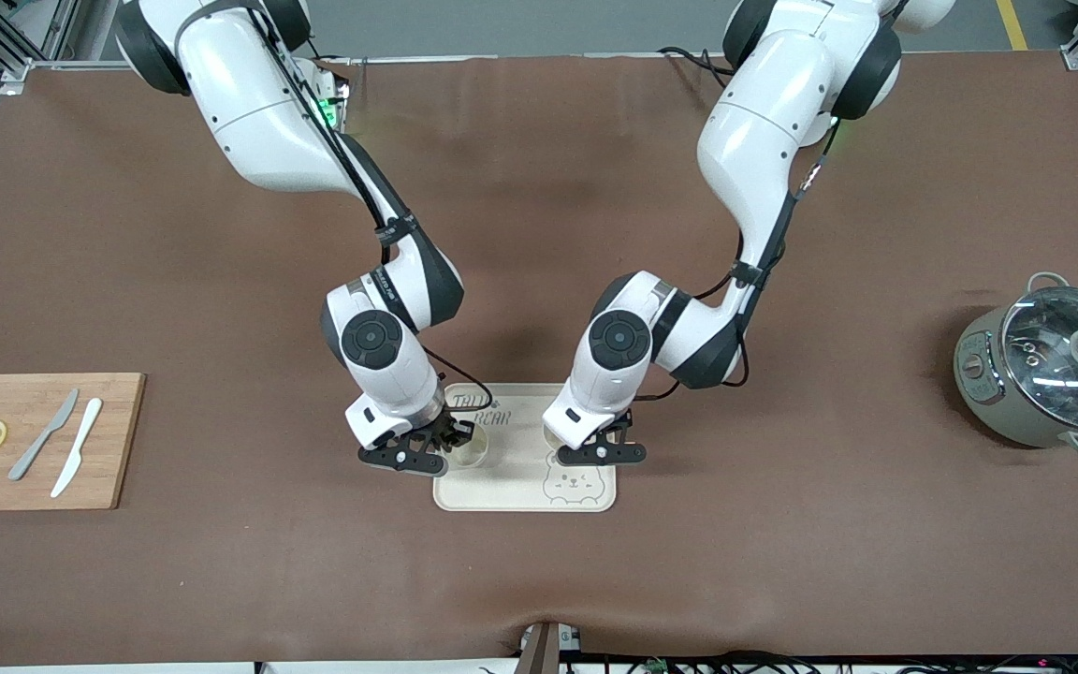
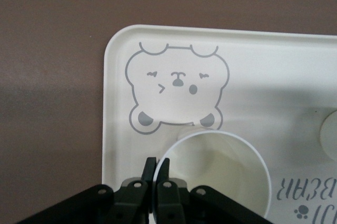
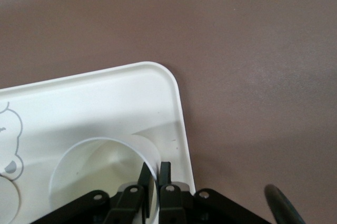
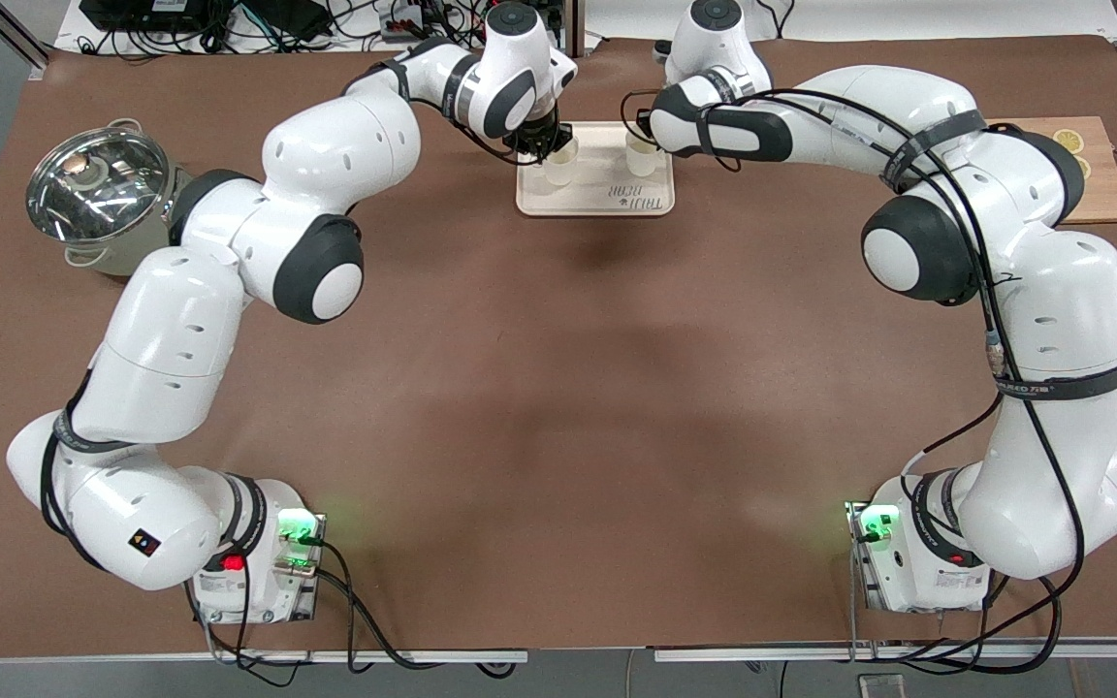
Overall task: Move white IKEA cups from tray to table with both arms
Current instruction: 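Carry the cups off the tray, each gripper moving outward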
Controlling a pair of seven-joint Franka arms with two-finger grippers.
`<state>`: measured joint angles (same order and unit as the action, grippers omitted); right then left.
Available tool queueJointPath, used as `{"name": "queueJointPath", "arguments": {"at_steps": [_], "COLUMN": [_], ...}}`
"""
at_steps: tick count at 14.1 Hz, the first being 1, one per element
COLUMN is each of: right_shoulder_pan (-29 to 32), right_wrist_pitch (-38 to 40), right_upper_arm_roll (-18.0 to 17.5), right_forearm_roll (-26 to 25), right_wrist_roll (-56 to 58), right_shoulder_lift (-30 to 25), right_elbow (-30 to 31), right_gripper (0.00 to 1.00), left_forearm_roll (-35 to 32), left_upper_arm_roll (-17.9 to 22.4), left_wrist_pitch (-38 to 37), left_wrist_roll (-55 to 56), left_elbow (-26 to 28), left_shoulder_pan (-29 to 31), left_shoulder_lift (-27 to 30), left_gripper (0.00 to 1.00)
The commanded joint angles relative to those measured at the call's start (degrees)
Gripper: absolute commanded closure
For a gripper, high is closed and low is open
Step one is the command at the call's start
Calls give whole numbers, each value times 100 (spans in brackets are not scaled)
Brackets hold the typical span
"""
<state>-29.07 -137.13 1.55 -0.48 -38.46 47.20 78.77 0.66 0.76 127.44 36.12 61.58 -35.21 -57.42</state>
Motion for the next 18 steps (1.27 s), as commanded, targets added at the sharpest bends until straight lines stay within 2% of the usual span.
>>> {"name": "queueJointPath", "arguments": {"at_steps": [1,4,6,9,12,16,18], "right_shoulder_pan": [14,277,532,1007,1464,2114,2378], "right_wrist_pitch": [186,756,977,986,995,1118,1109], "right_upper_arm_roll": [3,3,3,-6,-6,-14,-23], "right_forearm_roll": [-31,-40,-31,-13,-13,-5,-5], "right_wrist_roll": [-101,-22,651,1689,2691,4001,4459], "right_shoulder_lift": [-79,-123,-149,-299,-404,-413,-404], "right_elbow": [-134,-536,-661,-661,-644,-608,-582], "right_gripper": [100,100,100,100,100,100,100], "left_forearm_roll": [101,-39,-128,-137,-163,-215,-347], "left_upper_arm_roll": [74,126,109,100,100,100,74], "left_wrist_pitch": [-157,-1043,-1684,-2162,-1752,-48,411], "left_wrist_roll": [97,9,-279,-877,-1694,-2345,-2617], "left_elbow": [-15,-6,64,738,2511,5393,6414], "left_shoulder_pan": [-4,84,312,584,856,1130,1374], "left_shoulder_lift": [204,572,985,1862,3179,4938,5572], "left_gripper": [100,100,100,100,100,100,100]}}
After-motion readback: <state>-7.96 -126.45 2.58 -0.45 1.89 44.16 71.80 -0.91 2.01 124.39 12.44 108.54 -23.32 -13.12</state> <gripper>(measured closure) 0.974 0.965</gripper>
